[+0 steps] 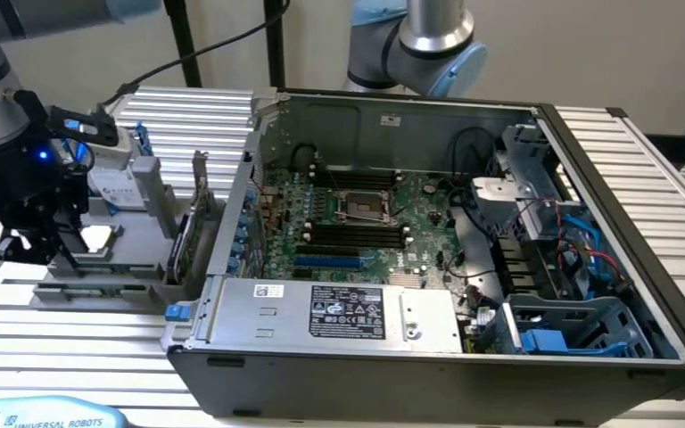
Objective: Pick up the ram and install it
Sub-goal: 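Pick up the ram and move it above insertion slot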
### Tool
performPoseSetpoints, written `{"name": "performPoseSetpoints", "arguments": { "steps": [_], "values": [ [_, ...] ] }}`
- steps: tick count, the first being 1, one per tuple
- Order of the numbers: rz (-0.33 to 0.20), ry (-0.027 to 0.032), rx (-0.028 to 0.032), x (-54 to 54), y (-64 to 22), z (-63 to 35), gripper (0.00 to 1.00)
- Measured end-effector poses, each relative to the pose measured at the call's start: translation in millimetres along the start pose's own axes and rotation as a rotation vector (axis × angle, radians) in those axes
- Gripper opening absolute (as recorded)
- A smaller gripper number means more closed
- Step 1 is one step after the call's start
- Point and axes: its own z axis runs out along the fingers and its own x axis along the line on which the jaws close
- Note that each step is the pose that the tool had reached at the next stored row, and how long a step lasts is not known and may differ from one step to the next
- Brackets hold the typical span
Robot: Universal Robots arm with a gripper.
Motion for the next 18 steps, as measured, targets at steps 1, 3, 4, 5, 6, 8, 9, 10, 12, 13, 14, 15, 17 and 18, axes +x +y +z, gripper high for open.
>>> {"name": "performPoseSetpoints", "arguments": {
  "steps": [1,3,4,5,6,8,9,10,12,13,14,15,17,18],
  "values": [
    [0.0,0.0,0.0,0.1,-0.1,1.8,0.31],
    [0.0,0.0001,-0.0001,0.3,-0.3,5.5,0.31],
    [0.0,0.0001,-0.0001,0.4,-0.4,7.2,0.31],
    [0.0,0.0001,-0.0001,0.4,-0.5,9.0,0.31],
    [0.0,0.0,0.0,0.5,-0.6,10.9,0.31],
    [-0.001,0.0,0.0,0.5,-0.8,14.5,0.31],
    [-0.001,0.0001,0.0,0.5,-0.9,16.3,0.31],
    [-0.002,0.0001,0.0,0.5,-1.0,18.1,0.31],
    [-0.002,0.0002,0.0002,0.5,-1.1,21.8,0.31],
    [-0.003,0.0002,0.0003,0.5,-1.2,23.6,0.31],
    [-0.003,0.0001,0.0005,0.5,-1.3,25.4,0.31],
    [-0.003,0.0,0.0007,0.3,-1.4,27.2,0.31],
    [-0.004,-0.0001,0.0012,-0.8,-1.4,30.8,0.31],
    [-0.005,-0.0002,0.0014,-1.8,-1.4,32.5,0.31]
  ]
}}
